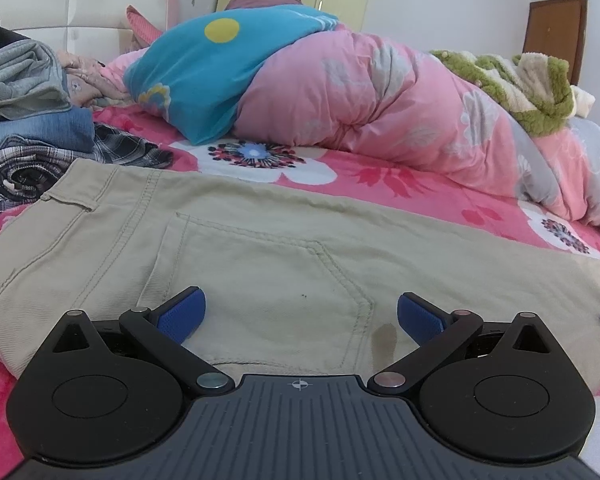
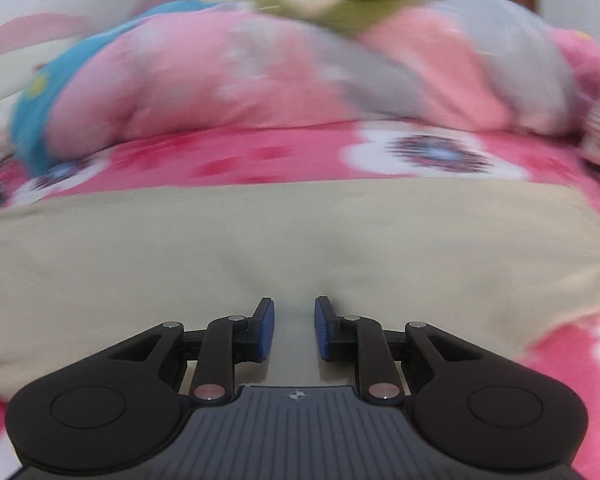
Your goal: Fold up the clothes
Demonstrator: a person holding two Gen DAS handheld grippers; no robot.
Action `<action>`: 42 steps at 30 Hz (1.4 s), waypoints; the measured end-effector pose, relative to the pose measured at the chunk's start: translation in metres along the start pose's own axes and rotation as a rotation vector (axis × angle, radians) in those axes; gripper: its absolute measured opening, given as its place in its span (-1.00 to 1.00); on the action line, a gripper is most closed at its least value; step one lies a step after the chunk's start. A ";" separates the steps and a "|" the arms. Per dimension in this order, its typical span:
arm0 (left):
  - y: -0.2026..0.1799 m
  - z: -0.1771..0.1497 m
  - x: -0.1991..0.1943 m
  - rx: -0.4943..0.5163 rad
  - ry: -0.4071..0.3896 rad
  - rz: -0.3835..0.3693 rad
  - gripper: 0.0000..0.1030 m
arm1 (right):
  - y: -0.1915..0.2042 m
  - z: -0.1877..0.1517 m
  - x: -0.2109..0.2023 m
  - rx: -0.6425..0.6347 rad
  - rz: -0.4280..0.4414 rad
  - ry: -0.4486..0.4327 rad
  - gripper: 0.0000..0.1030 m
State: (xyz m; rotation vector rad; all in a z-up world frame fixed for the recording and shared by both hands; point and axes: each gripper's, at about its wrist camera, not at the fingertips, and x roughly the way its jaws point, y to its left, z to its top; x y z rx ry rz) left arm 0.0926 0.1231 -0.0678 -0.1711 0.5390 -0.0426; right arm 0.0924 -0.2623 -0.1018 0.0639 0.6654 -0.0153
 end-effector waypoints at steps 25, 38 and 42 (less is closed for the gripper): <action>-0.012 -0.004 0.009 0.072 0.009 0.061 1.00 | -0.135 0.055 0.054 0.122 -0.248 -0.004 -0.56; -0.013 -0.005 0.011 0.086 0.009 0.071 1.00 | -0.125 0.075 0.083 -0.011 -0.157 0.084 -0.51; -0.013 -0.005 0.012 0.086 0.008 0.070 1.00 | -0.184 0.103 0.110 0.166 -0.269 0.101 -0.51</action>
